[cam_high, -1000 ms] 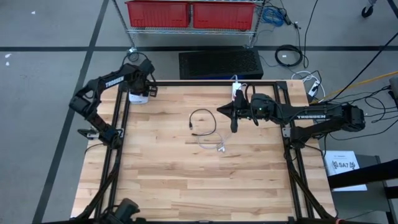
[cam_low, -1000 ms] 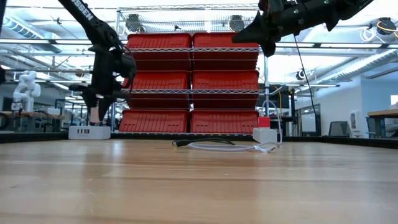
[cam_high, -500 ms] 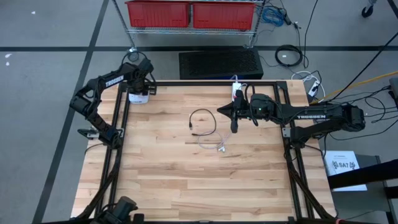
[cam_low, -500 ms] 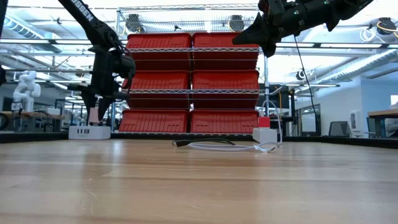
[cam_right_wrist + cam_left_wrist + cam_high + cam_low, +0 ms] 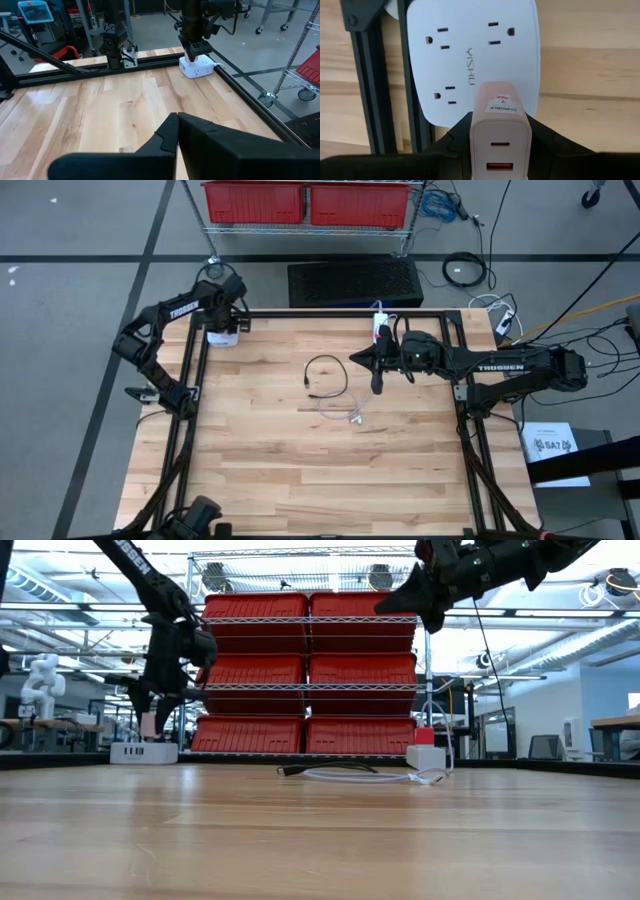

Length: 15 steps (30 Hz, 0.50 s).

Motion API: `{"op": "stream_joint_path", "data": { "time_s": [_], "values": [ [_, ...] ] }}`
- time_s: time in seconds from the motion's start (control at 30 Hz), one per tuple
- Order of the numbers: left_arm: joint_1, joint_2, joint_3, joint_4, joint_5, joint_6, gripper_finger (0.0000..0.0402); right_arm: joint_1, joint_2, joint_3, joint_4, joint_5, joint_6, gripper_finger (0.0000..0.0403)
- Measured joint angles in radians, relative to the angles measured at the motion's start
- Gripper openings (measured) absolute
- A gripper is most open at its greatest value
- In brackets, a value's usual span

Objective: Insert USB
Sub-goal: Insert the orange charger adapter into the left outlet extension

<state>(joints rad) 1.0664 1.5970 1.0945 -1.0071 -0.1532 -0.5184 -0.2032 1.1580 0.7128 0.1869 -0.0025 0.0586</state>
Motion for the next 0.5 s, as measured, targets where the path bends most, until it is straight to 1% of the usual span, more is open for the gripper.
{"op": "stream_joint_path", "data": {
  "time_s": [0.07, 0.23, 0.5],
  "values": [
    [-0.001, 0.012, 0.003, 0.005, -0.021, -0.001, 0.0124, 0.000, 0.000, 0.000, -0.004, -0.001, 0.000, 0.0000],
    [-0.003, 0.061, 0.004, 0.025, -0.034, -0.006, 0.0124, 0.004, 0.000, 0.000, -0.013, -0.004, 0.000, 0.0000],
    [-0.011, 0.085, 0.001, 0.031, 0.013, 0.013, 0.0124, 0.009, 0.000, 0.000, -0.014, -0.004, -0.004, 0.0000]
  ]
}}
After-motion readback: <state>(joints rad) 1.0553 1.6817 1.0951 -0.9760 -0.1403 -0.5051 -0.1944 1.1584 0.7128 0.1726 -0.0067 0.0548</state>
